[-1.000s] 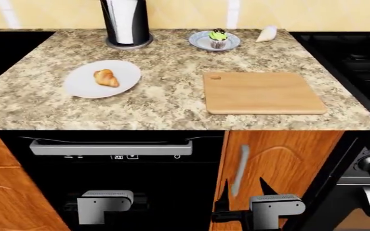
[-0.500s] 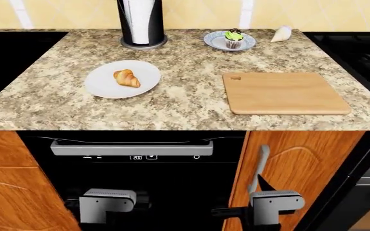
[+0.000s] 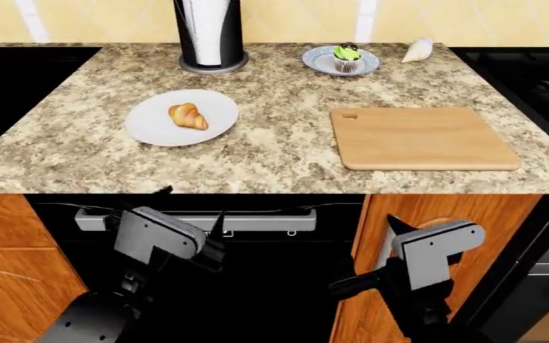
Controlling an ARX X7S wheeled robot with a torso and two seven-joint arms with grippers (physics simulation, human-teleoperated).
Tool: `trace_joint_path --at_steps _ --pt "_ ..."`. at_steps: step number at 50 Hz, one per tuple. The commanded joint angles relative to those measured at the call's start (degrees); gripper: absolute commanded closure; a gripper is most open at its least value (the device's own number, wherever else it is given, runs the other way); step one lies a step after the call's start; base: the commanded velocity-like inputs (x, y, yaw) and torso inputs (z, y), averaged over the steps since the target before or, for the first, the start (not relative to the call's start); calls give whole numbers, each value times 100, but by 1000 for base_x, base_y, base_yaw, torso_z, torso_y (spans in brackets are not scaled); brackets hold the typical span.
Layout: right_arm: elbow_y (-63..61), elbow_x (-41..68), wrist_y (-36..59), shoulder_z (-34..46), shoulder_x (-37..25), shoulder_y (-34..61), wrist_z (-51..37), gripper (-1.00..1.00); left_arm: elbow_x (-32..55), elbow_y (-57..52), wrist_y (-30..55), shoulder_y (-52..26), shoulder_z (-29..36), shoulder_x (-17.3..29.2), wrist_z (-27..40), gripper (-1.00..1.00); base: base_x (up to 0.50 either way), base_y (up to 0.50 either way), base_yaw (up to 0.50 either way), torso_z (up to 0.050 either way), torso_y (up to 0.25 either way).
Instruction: From the different types of pastries on the counter, select a croissant and place it on the cutting board. Then retrieve a jar of jam from the cabinet and place it alongside the croissant on the cutting board.
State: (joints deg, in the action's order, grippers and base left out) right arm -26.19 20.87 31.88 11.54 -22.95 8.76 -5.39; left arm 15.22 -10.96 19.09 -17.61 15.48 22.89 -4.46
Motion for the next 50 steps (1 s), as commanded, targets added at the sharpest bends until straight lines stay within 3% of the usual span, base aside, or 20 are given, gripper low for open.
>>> trace_joint_path --at_steps 1,11,19,25,34,42,50 --pt "-1631 1396 2611 -585 -779 1416 175 -100 640 -610 1260 -1297 -10 684 -972 -100 0 0 0 0 0" --pt "-1292 3183 4963 -928 -857 4424 602 -100 864 -307 1766 -2773 -15 1288 -1884 -100 0 0 0 0 0" --pt "-92 3331 5329 -725 -552 5914 769 -100 1095 477 2305 -4015 -116 1404 -2332 -100 0 0 0 0 0" --pt "321 3080 5180 -324 -667 6258 844 -100 915 1194 2237 -4608 -16 1413 -2518 -100 0 0 0 0 0" --pt "701 2892 4940 59 -810 6569 1078 -100 813 1741 2140 -4899 -75 1448 -2543 -100 0 0 0 0 0" --pt "762 2883 4865 153 -874 6645 1113 -100 733 1888 2095 -4908 -41 1475 -2513 -100 7 11 0 0 0" --pt "824 2875 4777 201 -888 6695 1131 -100 646 2000 2013 -4934 35 1462 -2510 -100 297 441 0 0 0"
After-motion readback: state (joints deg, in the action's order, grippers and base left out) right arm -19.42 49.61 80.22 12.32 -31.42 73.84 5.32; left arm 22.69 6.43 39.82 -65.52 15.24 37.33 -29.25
